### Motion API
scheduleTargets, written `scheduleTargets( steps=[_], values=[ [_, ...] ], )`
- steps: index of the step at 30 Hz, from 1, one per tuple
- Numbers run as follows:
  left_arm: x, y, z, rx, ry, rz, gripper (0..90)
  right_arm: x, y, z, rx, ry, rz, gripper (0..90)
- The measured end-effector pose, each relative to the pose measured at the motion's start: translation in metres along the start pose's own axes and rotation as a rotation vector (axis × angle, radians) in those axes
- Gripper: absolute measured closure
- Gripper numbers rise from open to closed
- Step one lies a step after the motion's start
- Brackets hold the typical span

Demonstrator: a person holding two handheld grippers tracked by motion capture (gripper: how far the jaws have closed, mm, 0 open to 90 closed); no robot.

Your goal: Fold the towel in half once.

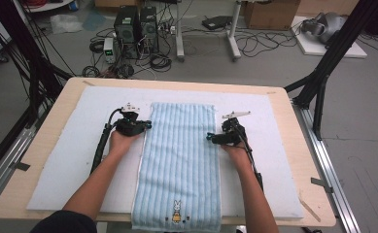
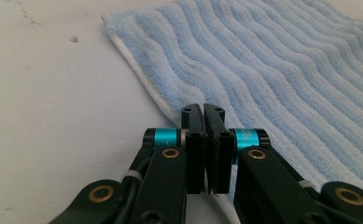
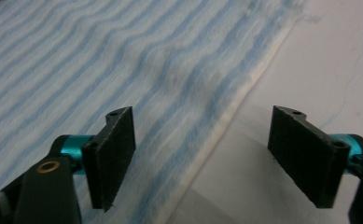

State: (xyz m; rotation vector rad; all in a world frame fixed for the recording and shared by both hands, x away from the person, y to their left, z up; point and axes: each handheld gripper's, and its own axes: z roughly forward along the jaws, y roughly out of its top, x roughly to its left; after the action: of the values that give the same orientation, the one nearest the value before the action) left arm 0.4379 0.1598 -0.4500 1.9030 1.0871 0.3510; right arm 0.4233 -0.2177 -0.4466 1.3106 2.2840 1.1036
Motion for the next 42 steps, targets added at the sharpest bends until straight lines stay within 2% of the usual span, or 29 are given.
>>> scheduleTargets(
  steps=[3, 7, 10, 13, 15, 17, 19, 20, 24, 28, 32, 38, 42],
  values=[
    [0.0, 0.0, 0.001, 0.001, 0.001, -0.003, 86.9, -0.002, 0.003, 0.004, -0.002, -0.023, 0.012, 34.8],
    [0.0, 0.0, 0.001, -0.001, -0.001, -0.009, 86.9, -0.006, 0.004, 0.006, -0.02, -0.029, 0.047, 44.2],
    [0.0, 0.0, 0.001, -0.001, 0.0, -0.01, 86.9, -0.006, 0.006, 0.007, -0.016, -0.047, 0.032, 49.1],
    [0.0, 0.0, 0.001, 0.002, -0.004, -0.011, 87.0, -0.002, 0.008, 0.011, -0.014, -0.07, -0.003, 55.4],
    [0.001, 0.0, 0.001, 0.004, -0.005, -0.01, 87.1, 0.002, 0.01, 0.013, -0.008, -0.086, -0.022, 62.5],
    [0.001, 0.0, 0.001, 0.0, -0.006, -0.014, 87.1, 0.004, 0.013, 0.013, 0.005, -0.076, -0.035, 73.8],
    [0.001, 0.0, 0.0, -0.002, -0.008, -0.016, 87.2, 0.008, 0.016, 0.015, 0.02, -0.078, -0.073, 83.4],
    [0.002, 0.0, 0.0, -0.005, -0.008, -0.017, 87.2, 0.01, 0.017, 0.016, 0.026, -0.08, -0.092, 84.9],
    [0.004, 0.002, -0.002, -0.04, -0.012, -0.039, 87.3, 0.008, 0.022, 0.018, 0.035, -0.084, -0.068, 86.1],
    [0.011, 0.006, -0.004, -0.08, -0.028, -0.101, 87.3, 0.003, 0.023, 0.018, -0.014, -0.084, -0.019, 86.2],
    [0.011, 0.01, -0.008, -0.115, -0.056, -0.111, 87.3, 0.003, 0.025, 0.015, -0.053, -0.072, 0.005, 86.1],
    [0.007, 0.013, -0.021, -0.128, -0.092, -0.087, 87.3, 0.006, 0.023, 0.002, -0.074, -0.026, -0.003, 86.1],
    [-0.002, 0.011, -0.03, -0.127, -0.105, -0.033, 87.2, 0.012, 0.021, -0.009, -0.089, 0.002, -0.022, 86.1]
  ],
)
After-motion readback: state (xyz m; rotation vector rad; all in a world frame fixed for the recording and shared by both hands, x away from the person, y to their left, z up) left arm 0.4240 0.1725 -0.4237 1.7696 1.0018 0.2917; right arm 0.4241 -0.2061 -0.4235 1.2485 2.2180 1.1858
